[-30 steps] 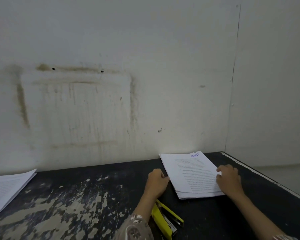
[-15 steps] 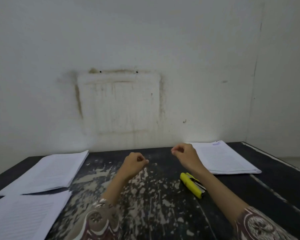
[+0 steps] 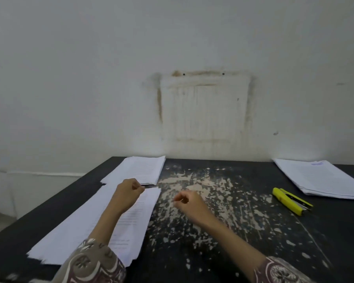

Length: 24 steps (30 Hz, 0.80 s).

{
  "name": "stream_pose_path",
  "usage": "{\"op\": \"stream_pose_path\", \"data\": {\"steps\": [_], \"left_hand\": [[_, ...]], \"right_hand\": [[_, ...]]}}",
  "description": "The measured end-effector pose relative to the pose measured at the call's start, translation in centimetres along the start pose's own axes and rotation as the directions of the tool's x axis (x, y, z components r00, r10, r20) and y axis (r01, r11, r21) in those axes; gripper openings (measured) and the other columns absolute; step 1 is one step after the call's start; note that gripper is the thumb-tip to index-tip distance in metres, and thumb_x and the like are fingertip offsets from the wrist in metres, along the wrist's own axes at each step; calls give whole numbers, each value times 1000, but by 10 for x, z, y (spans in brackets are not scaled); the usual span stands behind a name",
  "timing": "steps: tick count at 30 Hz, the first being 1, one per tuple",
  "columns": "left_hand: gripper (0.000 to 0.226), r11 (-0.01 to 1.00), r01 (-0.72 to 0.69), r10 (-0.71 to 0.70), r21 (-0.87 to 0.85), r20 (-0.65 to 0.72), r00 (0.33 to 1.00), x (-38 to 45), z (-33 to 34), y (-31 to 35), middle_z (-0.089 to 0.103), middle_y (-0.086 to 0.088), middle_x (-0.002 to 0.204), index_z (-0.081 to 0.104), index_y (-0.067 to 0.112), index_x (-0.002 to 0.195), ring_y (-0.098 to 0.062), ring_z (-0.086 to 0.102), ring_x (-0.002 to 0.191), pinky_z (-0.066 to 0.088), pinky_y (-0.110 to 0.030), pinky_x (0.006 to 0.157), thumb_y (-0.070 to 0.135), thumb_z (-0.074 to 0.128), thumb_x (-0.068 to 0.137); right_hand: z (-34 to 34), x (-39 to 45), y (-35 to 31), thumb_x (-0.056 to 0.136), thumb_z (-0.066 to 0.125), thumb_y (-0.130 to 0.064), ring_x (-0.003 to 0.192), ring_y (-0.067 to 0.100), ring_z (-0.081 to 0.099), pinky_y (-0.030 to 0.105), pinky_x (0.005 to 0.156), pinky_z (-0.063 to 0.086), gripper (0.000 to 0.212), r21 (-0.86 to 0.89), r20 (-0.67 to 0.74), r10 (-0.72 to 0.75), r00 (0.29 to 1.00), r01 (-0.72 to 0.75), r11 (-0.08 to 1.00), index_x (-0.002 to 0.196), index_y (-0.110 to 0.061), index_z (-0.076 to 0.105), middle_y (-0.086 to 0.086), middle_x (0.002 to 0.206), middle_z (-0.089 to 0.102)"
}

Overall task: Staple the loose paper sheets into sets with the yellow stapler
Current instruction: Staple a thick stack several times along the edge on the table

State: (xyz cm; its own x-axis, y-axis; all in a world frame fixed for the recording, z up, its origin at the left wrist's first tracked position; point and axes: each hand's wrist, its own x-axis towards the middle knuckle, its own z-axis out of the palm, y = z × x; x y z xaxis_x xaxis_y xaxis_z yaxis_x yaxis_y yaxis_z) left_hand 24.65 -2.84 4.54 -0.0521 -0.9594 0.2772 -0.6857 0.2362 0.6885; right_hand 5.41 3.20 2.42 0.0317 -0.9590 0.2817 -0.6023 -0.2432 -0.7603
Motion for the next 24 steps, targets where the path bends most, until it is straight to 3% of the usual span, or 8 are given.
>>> {"op": "stream_pose_path", "data": {"steps": [2, 5, 8, 11, 19, 24], "left_hand": [[18, 996, 75, -72, 53, -47, 996, -4, -16, -26, 64, -8, 84, 59, 5, 81, -26, 60, 85, 47, -36, 76, 21, 57, 88], [16, 975, 157, -146, 155, -78, 986, -12, -31, -57, 63, -8, 94, 54, 13, 79, -26, 59, 91, 48, -40, 86, 25, 56, 89], [25, 902, 259, -227, 344, -132, 965, -19, -41, -80, 56, -9, 117, 55, 10, 105, -29, 48, 112, 37, -43, 98, 31, 51, 91], [41, 808, 357, -315, 469, -168, 934, -23, -48, -95, 44, -16, 132, 46, 8, 122, -34, 35, 125, 27, -45, 106, 36, 47, 92], [75, 774, 460, -429, 435, -175, 886, -17, -52, -99, 32, -20, 141, 29, 4, 135, -36, 27, 132, 20, -45, 109, 47, 60, 82], [59, 801, 528, -513, 281, -132, 848, -5, -64, -110, 45, -17, 130, 48, 5, 115, -35, 35, 126, 24, -45, 106, 41, 72, 74]], "right_hand": [[22, -2, -6, 88, 56, -18, 86, 9, 52, 16, 68, 40, 22, -53, 46, -75, 996, 78, 996, 102, -5, 67, 7, 103, 65], [48, -3, -8, 88, 55, -25, 105, 16, 52, 26, 89, 43, 29, -113, 142, -145, 979, 162, 980, 112, -11, 64, 6, 115, 61], [63, -5, -7, 91, 51, -33, 118, 16, 42, 33, 103, 34, 31, -210, 195, -139, 971, 180, 961, 118, -19, 60, 0, 124, 55], [69, -7, -6, 93, 47, -34, 121, 15, 36, 34, 103, 26, 31, -292, 217, -153, 964, 214, 932, 118, -21, 59, -3, 126, 51], [70, -10, -4, 92, 48, -35, 120, 12, 35, 31, 102, 25, 31, -305, 224, -186, 957, 250, 919, 119, -22, 58, -6, 125, 50], [72, -9, -2, 92, 47, -35, 120, 10, 34, 29, 100, 24, 31, -306, 210, -197, 957, 256, 917, 119, -24, 58, -8, 126, 50]]}}
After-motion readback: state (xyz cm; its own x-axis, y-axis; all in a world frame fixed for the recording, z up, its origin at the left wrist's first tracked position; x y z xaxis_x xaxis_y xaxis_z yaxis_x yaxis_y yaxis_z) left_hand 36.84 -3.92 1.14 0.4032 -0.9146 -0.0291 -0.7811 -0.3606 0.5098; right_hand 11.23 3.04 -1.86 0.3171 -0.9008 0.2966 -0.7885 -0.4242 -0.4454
